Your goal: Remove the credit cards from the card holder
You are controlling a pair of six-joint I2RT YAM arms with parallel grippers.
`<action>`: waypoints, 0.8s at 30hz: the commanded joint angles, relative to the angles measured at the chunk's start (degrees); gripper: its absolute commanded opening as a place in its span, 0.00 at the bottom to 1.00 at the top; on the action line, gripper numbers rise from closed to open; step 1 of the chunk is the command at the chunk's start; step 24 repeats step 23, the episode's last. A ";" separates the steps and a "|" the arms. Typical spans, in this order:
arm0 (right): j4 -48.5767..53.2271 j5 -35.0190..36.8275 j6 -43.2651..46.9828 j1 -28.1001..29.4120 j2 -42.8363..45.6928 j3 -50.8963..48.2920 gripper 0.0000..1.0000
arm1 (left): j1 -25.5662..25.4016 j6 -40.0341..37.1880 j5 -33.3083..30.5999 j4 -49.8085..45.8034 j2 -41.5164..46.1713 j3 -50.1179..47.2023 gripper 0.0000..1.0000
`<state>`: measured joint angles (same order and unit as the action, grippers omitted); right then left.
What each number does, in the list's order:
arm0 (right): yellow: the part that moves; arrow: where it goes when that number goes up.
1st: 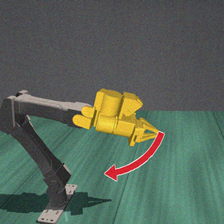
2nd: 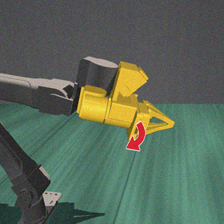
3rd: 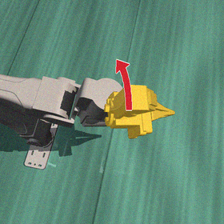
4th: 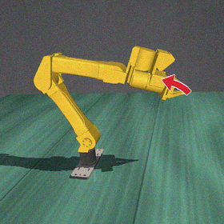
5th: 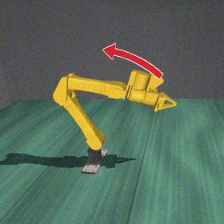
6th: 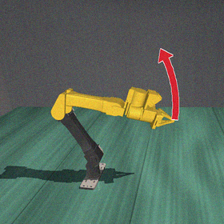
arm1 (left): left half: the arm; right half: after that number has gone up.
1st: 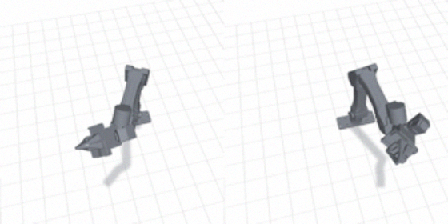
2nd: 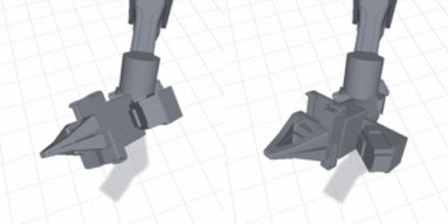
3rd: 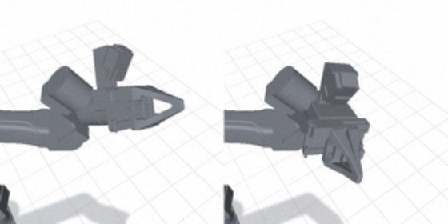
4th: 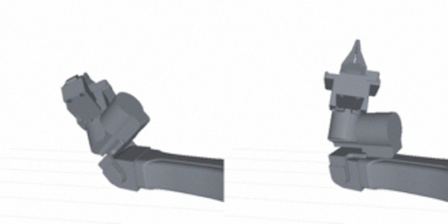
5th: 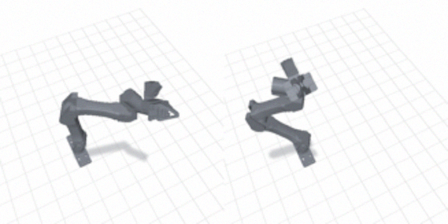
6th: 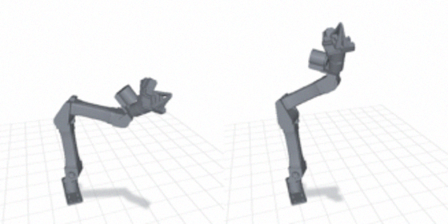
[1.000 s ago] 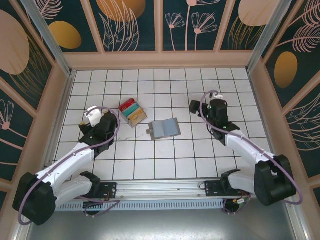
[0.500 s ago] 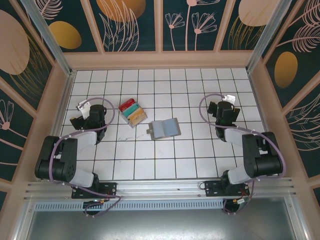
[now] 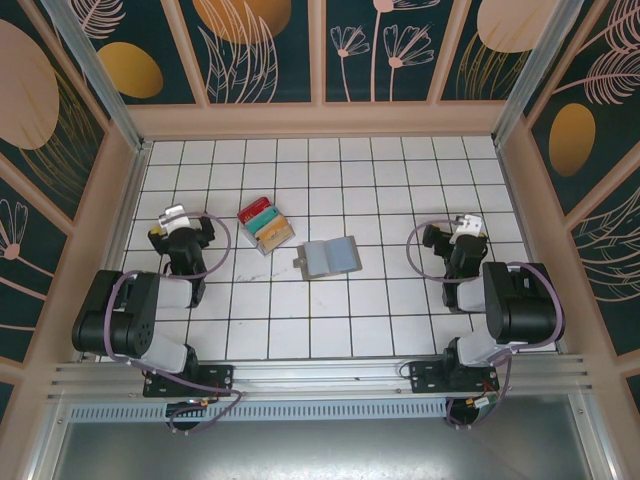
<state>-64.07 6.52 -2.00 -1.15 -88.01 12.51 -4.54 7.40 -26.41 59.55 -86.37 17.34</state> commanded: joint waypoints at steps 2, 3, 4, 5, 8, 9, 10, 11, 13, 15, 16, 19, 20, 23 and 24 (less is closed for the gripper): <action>-8.86 -4.26 0.04 -0.49 -0.23 0.15 0.99 | 1.29 -2.18 8.34 12.49 0.67 -3.78 0.99; -7.99 -4.27 0.02 -0.56 -0.02 0.31 0.99 | 1.35 -2.75 9.20 16.05 -0.62 -5.17 0.99; -8.66 -4.24 0.04 -0.48 -0.22 0.22 0.99 | 1.28 -2.98 9.29 17.34 -1.40 -5.28 0.99; -8.16 -4.30 0.01 -0.52 -0.04 0.36 0.99 | 1.31 -2.75 9.62 15.32 -0.65 -4.88 0.99; -8.41 -4.15 0.13 -0.48 -0.15 0.23 0.99 | 1.29 -2.89 9.55 16.30 -0.82 -5.19 0.99; -8.31 -3.86 0.30 -0.29 -0.14 0.36 0.99 | 1.28 -2.84 9.37 16.70 -0.97 -5.31 0.99; -8.32 -3.40 0.57 0.12 -0.22 0.36 0.99 | 1.28 -2.92 9.54 16.14 -0.73 -5.21 0.99; -8.27 -3.36 0.56 0.14 -0.17 0.40 0.99 | 1.28 -2.92 9.40 16.60 -0.89 -5.27 0.99; -8.20 -3.45 0.57 0.14 -0.19 0.41 0.99 | 1.28 -2.92 9.46 16.38 -0.81 -5.23 0.99; -8.21 -3.45 0.59 0.14 -0.20 0.41 0.99 | 1.28 -2.87 9.45 16.35 -0.79 -5.22 0.99; -8.18 -3.57 0.59 0.14 -0.22 0.41 0.99 | 1.28 -2.92 9.45 16.47 -0.87 -5.28 0.99; -8.17 -3.47 0.59 0.11 -0.23 0.41 0.99 | 1.28 -3.09 9.48 16.48 -0.83 -5.28 0.99; -8.17 -3.53 0.59 0.16 -0.19 0.41 0.99 | 1.28 -2.94 9.58 16.24 -0.97 -5.14 0.99; -8.21 -3.54 0.58 0.09 -0.23 0.41 0.99 | 1.29 -3.01 9.63 16.47 -0.80 -5.34 0.99; -8.21 -3.54 0.58 0.09 -0.23 0.41 0.99 | 1.29 -3.01 9.63 16.47 -0.80 -5.34 0.99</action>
